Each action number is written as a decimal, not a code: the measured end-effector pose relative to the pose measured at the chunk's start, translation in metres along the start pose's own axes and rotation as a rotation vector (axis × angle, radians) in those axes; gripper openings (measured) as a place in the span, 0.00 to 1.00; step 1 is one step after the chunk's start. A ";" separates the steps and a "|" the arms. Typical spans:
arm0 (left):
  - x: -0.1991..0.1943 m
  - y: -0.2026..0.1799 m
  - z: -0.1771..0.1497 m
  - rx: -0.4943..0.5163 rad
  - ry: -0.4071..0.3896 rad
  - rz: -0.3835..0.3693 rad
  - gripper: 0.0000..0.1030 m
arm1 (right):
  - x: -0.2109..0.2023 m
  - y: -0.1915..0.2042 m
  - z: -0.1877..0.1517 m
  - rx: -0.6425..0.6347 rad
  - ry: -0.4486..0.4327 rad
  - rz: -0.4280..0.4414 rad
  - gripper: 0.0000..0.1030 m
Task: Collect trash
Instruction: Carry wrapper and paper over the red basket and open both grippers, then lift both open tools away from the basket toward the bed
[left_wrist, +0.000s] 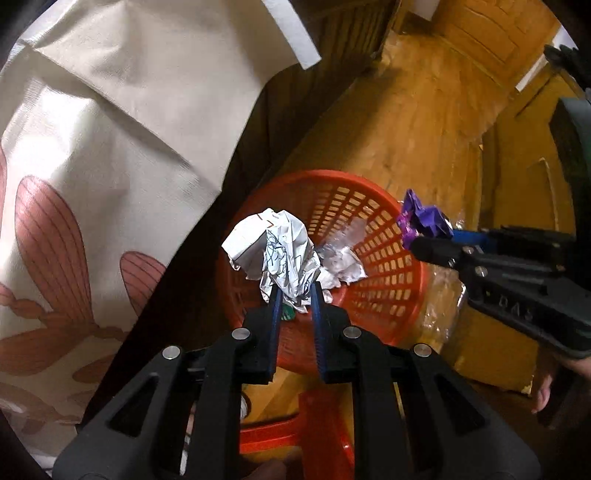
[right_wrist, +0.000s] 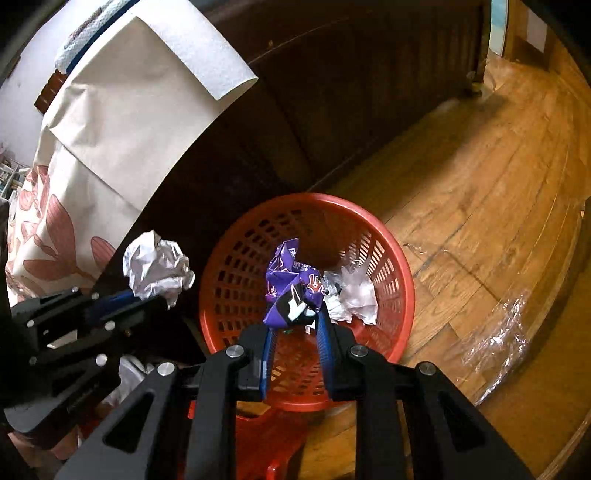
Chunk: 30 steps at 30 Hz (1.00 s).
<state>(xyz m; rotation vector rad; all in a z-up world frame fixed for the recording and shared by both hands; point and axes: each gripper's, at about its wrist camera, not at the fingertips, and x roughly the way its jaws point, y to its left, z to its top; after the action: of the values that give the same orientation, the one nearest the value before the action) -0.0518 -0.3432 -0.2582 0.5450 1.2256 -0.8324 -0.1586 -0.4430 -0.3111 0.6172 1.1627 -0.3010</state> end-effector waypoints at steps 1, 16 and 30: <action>0.002 0.002 0.003 -0.018 0.006 -0.010 0.15 | 0.002 0.001 0.000 0.002 0.003 0.003 0.21; -0.005 0.000 0.003 0.000 -0.017 -0.027 0.20 | -0.007 0.008 0.014 -0.028 -0.016 -0.019 0.23; -0.021 0.000 0.006 0.008 -0.073 -0.028 0.55 | -0.028 0.012 0.029 -0.059 -0.055 -0.069 0.51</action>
<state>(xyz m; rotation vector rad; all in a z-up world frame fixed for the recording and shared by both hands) -0.0503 -0.3422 -0.2364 0.5001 1.1659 -0.8739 -0.1412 -0.4531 -0.2742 0.5145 1.1375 -0.3390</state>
